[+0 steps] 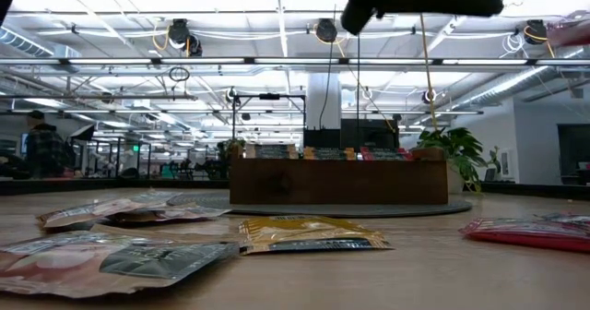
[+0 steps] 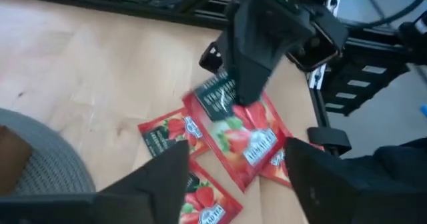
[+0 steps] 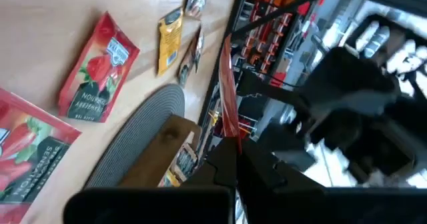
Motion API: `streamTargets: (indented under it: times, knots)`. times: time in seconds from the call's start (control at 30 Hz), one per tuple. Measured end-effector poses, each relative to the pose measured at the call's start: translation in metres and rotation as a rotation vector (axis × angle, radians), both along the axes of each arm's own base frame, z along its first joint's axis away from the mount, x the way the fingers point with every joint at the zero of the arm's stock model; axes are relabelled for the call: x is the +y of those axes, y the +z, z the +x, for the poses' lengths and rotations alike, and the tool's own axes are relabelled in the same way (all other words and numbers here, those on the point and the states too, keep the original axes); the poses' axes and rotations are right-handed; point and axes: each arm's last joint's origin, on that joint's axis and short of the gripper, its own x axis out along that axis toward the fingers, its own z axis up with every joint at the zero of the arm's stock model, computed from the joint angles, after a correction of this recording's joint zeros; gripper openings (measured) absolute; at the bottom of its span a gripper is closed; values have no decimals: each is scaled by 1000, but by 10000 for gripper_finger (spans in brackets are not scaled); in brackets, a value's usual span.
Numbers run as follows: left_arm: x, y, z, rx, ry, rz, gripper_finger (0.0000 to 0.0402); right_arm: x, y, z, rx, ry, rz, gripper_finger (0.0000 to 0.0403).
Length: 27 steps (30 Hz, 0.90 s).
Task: Pick & Place Tea
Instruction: Put the red tea bag into the right slot of the wooden organizer
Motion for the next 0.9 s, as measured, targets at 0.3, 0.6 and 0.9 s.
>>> streamTargets:
  times: [0.3,0.6,0.9]
  knots:
    - [24,-1,10,47,-82,-104,313,-5,-3,3,14,-7,-63,0]
    - [50,-2,17,73,-56,-154,310,-10,1,18,25,-12,-124,0]
    - [58,-7,17,132,-33,-175,306,-9,8,26,-2,1,-83,0]
